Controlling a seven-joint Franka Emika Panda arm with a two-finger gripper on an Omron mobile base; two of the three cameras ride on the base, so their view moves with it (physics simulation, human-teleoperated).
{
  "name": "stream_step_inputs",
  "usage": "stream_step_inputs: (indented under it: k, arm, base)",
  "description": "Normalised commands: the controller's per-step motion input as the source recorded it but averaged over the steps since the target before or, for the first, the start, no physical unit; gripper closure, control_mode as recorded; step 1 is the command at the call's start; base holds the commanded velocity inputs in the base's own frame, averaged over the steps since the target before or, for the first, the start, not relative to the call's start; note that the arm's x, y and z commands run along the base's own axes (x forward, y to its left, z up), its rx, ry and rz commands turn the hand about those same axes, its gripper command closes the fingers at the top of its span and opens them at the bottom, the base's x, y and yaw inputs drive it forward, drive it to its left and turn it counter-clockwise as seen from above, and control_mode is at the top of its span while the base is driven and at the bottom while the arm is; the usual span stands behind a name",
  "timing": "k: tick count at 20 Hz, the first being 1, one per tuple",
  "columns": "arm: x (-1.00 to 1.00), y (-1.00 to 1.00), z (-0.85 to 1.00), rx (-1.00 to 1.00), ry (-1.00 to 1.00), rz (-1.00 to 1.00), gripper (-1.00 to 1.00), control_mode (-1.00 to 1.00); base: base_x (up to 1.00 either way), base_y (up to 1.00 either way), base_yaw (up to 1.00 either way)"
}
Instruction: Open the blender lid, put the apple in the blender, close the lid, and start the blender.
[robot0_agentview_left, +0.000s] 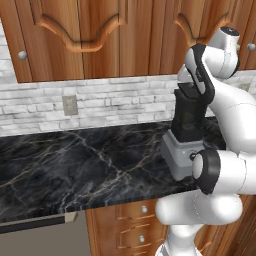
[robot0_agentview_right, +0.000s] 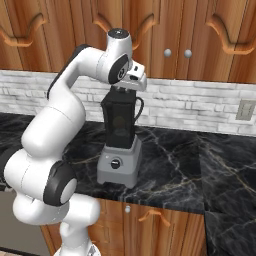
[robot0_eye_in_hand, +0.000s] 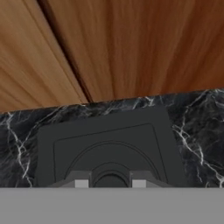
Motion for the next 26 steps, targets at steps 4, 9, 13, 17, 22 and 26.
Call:
stream_step_inputs:
  k: [4, 9, 13, 17, 22, 26]
  arm:
    - [0.17, 0.00, 0.00, 0.00, 0.00, 0.00, 1.00, -1.00]
    - [0.13, 0.03, 0.00, 0.00, 0.00, 0.00, 1.00, -1.00]
    - [0.00, 0.01, -0.01, 0.00, 0.00, 0.00, 1.00, -1.00]
    - [-0.08, 0.00, 0.00, 0.00, 0.00, 0.00, 1.00, -1.00]
    - [-0.17, 0.00, 0.00, 0.00, 0.00, 0.00, 1.00, -1.00]
    - [-0.08, 0.03, 0.00, 0.00, 0.00, 0.00, 1.00, -1.00]
  base:
    - [0.00, 0.00, 0.00]
    - [0.00, 0.00, 0.00]
    - [0.00, 0.00, 0.00]
    - [0.00, 0.00, 0.00]
    - [0.00, 0.00, 0.00]
    - [0.00, 0.00, 0.00]
